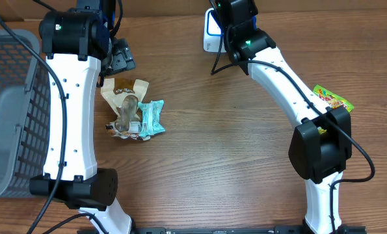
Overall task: Scan the item barcode
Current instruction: 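Hold the blue cookie pack up in front of the white scanner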
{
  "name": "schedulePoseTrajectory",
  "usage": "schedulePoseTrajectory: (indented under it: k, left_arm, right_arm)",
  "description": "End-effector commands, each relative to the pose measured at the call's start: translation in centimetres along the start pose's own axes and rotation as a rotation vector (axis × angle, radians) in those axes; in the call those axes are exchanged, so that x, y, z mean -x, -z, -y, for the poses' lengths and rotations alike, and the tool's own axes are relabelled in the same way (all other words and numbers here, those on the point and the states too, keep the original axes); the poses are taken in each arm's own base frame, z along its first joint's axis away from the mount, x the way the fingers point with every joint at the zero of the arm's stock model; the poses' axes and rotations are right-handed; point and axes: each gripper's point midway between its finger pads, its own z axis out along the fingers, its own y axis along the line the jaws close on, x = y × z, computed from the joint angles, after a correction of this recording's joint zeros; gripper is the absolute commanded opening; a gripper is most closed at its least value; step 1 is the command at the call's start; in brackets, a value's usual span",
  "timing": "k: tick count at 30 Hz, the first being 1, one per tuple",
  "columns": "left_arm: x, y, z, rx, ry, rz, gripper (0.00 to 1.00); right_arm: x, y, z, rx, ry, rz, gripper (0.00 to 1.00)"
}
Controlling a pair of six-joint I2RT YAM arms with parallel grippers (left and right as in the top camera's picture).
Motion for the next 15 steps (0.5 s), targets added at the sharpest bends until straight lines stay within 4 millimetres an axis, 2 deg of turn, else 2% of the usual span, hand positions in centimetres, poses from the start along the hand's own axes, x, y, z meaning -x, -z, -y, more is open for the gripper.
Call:
schedulePoseTrajectory:
  k: [1, 8, 15]
  left_arm:
    - [0.0, -0.3, 0.1, 0.013, 0.011, -0.001, 1.00]
    - [0.0, -0.3, 0.1, 0.013, 0.011, -0.001, 1.00]
    - [0.0, -0.3, 0.1, 0.014, 0.011, -0.001, 0.99]
  right_arm:
    - [-0.9, -1.2, -1.0, 0.009, 0.080, -0.005, 0.04]
    - [-5.4, -4.4, -4.5, 0.042, 0.274, -0.066, 0.04]
    - [-6.6, -5.8, -5.7, 0.040, 0.329, -0.054, 0.04]
